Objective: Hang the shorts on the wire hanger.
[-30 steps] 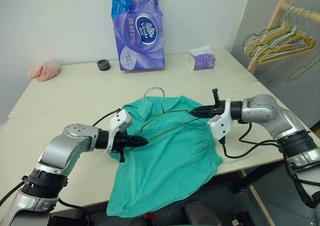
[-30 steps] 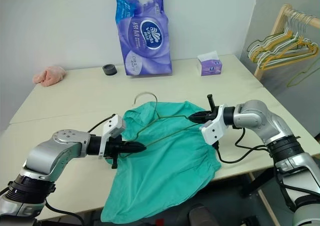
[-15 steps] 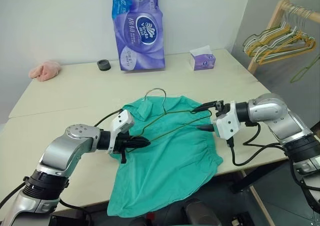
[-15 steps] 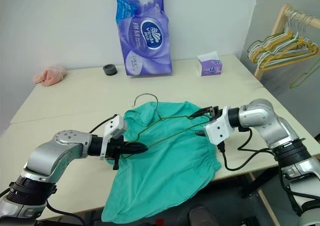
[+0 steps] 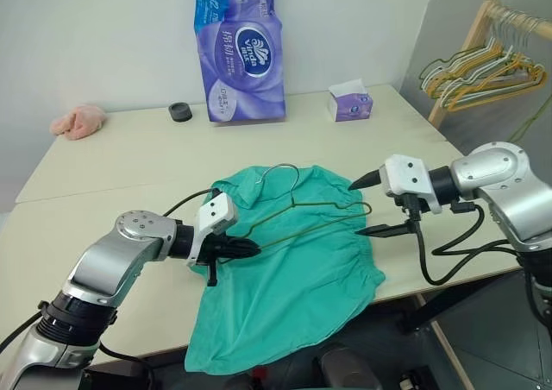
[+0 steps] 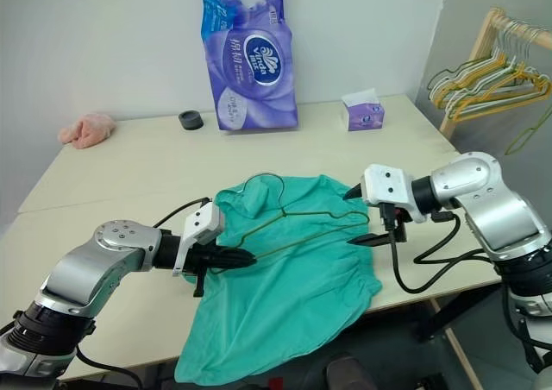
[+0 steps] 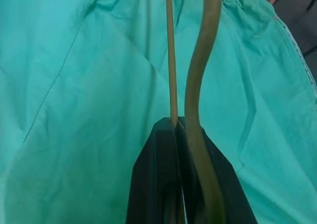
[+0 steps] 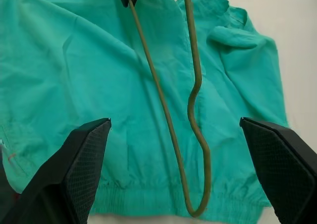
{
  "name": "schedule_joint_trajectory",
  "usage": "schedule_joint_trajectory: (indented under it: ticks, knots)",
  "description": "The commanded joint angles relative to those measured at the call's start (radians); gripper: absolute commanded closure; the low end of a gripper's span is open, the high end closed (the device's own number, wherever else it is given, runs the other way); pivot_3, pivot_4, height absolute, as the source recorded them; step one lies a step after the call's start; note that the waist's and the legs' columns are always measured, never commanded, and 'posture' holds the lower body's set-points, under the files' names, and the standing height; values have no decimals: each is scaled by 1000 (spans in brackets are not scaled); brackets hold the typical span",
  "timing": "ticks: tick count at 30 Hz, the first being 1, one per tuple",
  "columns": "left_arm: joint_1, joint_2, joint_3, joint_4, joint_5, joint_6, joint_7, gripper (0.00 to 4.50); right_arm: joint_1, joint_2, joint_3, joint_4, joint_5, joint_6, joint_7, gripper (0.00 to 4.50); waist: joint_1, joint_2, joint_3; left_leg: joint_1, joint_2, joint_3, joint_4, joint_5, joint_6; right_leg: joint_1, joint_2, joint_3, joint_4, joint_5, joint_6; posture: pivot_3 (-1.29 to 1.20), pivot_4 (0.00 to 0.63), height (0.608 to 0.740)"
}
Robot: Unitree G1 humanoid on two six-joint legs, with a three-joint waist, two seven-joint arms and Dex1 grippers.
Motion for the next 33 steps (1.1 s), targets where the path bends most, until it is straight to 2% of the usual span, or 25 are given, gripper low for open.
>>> schedule_joint_trajectory:
  ticks: [1, 7, 8, 10, 20, 22, 30, 33]
  knots:
    - [-24, 14, -2, -33, 5, -18, -14, 4500, -34, 20, 33, 10, -51, 12, 4, 44, 0, 0, 0, 0, 0, 0, 0, 0, 0, 0, 0, 0, 0, 0, 0, -305, 48, 740]
    - [-27, 16, -5, -47, 10, -17, -22, 4500, -88, 97, 119, 79, -137, 39, 7, 44, -2, 0, 0, 0, 0, 0, 0, 0, 0, -1, 0, 0, 0, 0, 0, -298, 49, 740]
    - [-26, 16, -5, -49, 11, -18, -23, 4500, -94, 107, 129, 94, -148, 41, 9, 216, -2, 0, 0, 0, 0, 0, 0, 0, 0, -1, 0, 0, 0, 0, 0, -296, 49, 740]
    - [-24, 17, -5, -53, 11, -17, -24, 4500, -99, 116, 142, 113, -165, 47, 15, 638, -1, 0, 0, 0, 0, 0, 0, 0, 0, -1, 0, 0, 0, 0, 0, -296, 49, 740]
    - [-23, 13, -4, -56, 14, -23, -21, 4500, -96, 132, 152, 131, -189, 62, 47, 3912, -1, 0, 0, 0, 0, 0, 0, 0, 0, -1, 0, 0, 0, 0, 0, -292, 49, 740]
    - [-21, 13, -5, -56, 17, -31, -22, 4500, -89, 130, 152, 124, -187, 67, 54, 4426, -1, 0, 0, 0, 0, 0, 0, 0, 0, -1, 0, 0, 0, 0, 0, -294, 48, 740]
    - [-15, -19, 17, -36, 28, -78, 15, 4500, -69, 125, 143, 104, -176, 91, 69, 4426, -1, 0, 0, 0, 0, 0, 0, 0, 0, -1, 0, 0, 0, 0, 0, -292, 46, 740]
    - [-29, -55, 68, 4, 24, -111, 61, 3832, -49, 110, 122, 91, -157, 123, 72, 4500, 0, 0, 0, -1, 0, 0, 0, 0, 0, -1, 0, 0, 0, 0, 0, -291, 39, 740]
